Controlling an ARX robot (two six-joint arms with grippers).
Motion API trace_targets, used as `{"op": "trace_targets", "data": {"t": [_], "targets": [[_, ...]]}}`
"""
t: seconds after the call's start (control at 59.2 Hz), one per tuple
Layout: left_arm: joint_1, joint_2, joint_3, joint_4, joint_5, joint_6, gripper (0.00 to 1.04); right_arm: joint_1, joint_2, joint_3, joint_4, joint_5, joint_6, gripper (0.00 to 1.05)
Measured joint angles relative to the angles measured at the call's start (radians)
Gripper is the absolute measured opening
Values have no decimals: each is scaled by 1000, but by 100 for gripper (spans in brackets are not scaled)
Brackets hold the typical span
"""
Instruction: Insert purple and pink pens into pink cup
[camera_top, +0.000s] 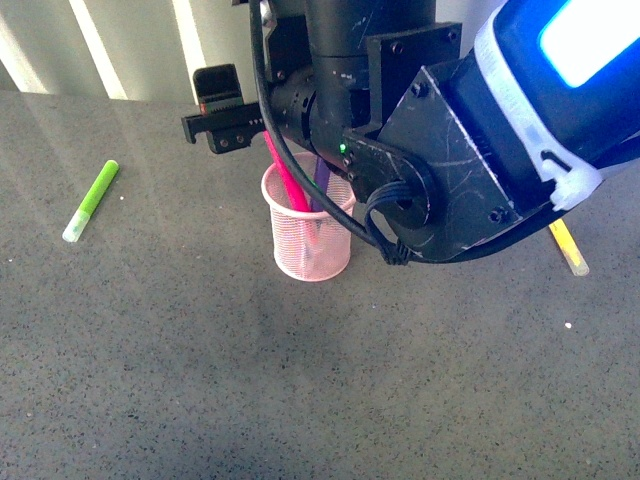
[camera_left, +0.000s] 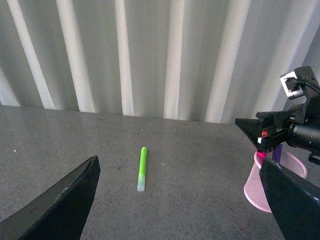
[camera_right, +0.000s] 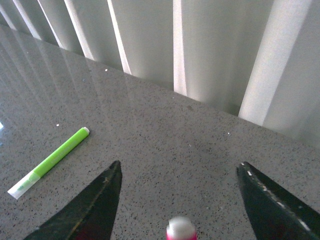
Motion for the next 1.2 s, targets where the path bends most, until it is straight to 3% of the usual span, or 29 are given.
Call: {"op": "trace_targets", "data": {"t": [0.152,0.405,0.76,0.997,1.031,1.098,1.2], "targets": [[0,0,0,0,0,0,98,-4,-66,-32,2,20,15,100],[0,0,0,0,0,0,98,-57,-248,-146,-53,100,54,98],[0,0,0,0,0,0,98,-227,-665,-476,-422,364,162,98],[0,-1,0,0,0,0,98,-233,-729,-524,-427,367,156,98],[0,-1,0,0,0,0,98,-233,-723,-529,-408,364,145,97],[0,-1,0,0,0,0,98,-246,-703,-616,-127,320,65,85],[0,-1,0,0,0,0,98,-280,-731,-750,137,279,-16,69]]}}
